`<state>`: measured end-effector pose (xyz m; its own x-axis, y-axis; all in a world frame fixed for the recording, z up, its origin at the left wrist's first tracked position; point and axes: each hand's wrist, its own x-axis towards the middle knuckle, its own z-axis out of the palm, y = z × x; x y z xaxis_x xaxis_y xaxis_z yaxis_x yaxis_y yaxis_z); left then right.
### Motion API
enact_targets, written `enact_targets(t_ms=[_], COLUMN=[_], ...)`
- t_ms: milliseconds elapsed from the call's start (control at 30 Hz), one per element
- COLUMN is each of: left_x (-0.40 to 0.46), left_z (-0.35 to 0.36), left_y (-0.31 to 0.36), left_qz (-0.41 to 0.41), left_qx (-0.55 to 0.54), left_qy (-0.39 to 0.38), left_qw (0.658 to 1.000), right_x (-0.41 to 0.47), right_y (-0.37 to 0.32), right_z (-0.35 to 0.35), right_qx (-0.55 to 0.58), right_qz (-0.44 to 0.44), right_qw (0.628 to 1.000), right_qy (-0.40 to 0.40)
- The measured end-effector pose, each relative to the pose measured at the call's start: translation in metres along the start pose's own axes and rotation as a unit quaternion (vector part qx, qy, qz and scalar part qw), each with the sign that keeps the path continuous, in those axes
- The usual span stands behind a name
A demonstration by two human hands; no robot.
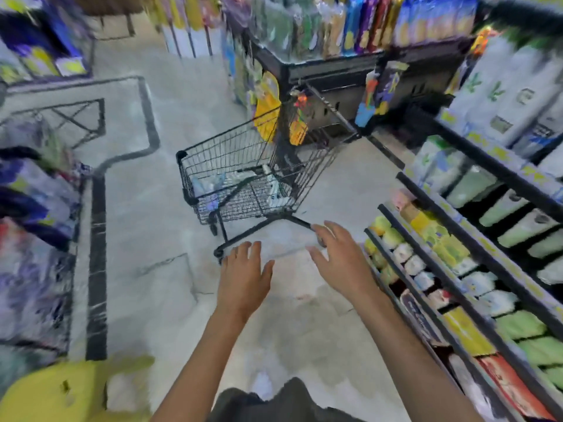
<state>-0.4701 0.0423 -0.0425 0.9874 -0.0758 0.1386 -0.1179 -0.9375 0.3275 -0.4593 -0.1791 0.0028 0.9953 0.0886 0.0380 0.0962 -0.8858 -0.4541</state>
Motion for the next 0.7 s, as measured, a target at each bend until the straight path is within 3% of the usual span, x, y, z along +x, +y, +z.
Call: enact_targets(t_ms=[200,433,700], left_x=[0.045,0.127,0.253], left_z=[-0.007,0.005,0.026], left_y=[-0.062,-0.090,-0.109], left_qz=[-0.055,-0.078,-0.095], left_qx=[-0.005,-0.010,0.010], left_qy=[-0.008,-0.007,-0.024], left_qw=[0.998,0.997,0.995], right_x=[0.058,0.119,0.258], right_y=[-0.033,-0.022,-0.011], right_z=[0.038,0.069,0.086], right_qx=[0.011,0.037,0.048], right_qz=[-0.019,0.003,-0.001], right_qw=[0.998,0.995,0.988], right_qy=[-0.051,-0.095,-0.144])
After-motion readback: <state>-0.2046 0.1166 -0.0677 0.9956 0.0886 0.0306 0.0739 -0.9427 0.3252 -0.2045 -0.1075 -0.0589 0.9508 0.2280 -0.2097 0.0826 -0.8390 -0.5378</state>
